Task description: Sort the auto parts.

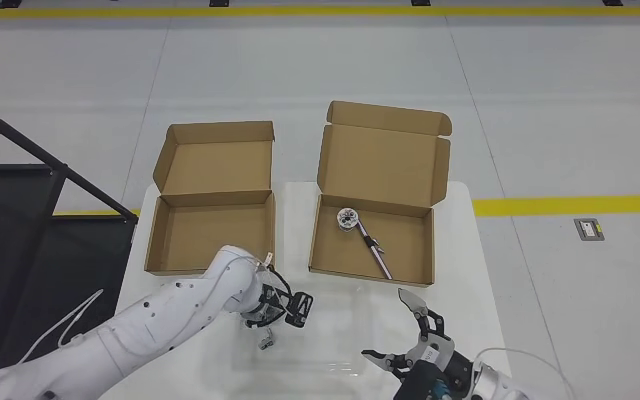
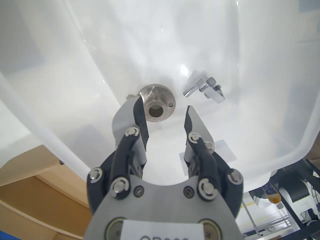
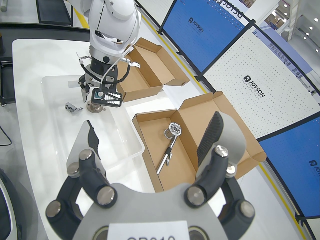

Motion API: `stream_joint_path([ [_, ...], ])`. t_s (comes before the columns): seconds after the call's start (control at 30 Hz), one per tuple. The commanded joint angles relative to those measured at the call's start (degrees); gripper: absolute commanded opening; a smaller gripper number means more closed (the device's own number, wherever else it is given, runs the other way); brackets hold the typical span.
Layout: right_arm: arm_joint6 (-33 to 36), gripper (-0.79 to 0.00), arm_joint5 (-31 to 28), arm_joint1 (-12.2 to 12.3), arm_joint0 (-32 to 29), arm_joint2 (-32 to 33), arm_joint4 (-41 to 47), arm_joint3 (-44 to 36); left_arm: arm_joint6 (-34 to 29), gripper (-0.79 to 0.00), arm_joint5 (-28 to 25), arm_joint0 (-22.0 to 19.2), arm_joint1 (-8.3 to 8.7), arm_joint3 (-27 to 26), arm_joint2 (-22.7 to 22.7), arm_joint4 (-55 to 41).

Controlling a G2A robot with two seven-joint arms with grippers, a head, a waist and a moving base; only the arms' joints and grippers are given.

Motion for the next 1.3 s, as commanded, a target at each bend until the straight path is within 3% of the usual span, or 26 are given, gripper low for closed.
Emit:
stream_joint_path([
  [0.0, 0.0, 0.0, 0.0, 0.0, 0.0, 0.0, 0.0, 0.0, -0.3, -0.471, 0.0, 0.1, -0.42, 0.7, 0.0, -0.3],
  [0.7, 0.0, 0.0, 0.0, 0.0, 0.0, 0.0, 0.0, 0.0, -2.3, -0.394, 0.0, 0.5, -2.96, 3.9, -1.1, 0.5],
  [0.87, 0.0, 0.0, 0.0, 0.0, 0.0, 0.0, 0.0, 0.0, -2.4, -0.326, 0.0, 0.7, -3.25, 4.0, -1.5, 1.1],
  [1.27, 0.0, 0.0, 0.0, 0.0, 0.0, 0.0, 0.0, 0.0, -2.6, -0.4, 0.5, 1.8, -4.34, 5.1, -2.4, 3.0],
])
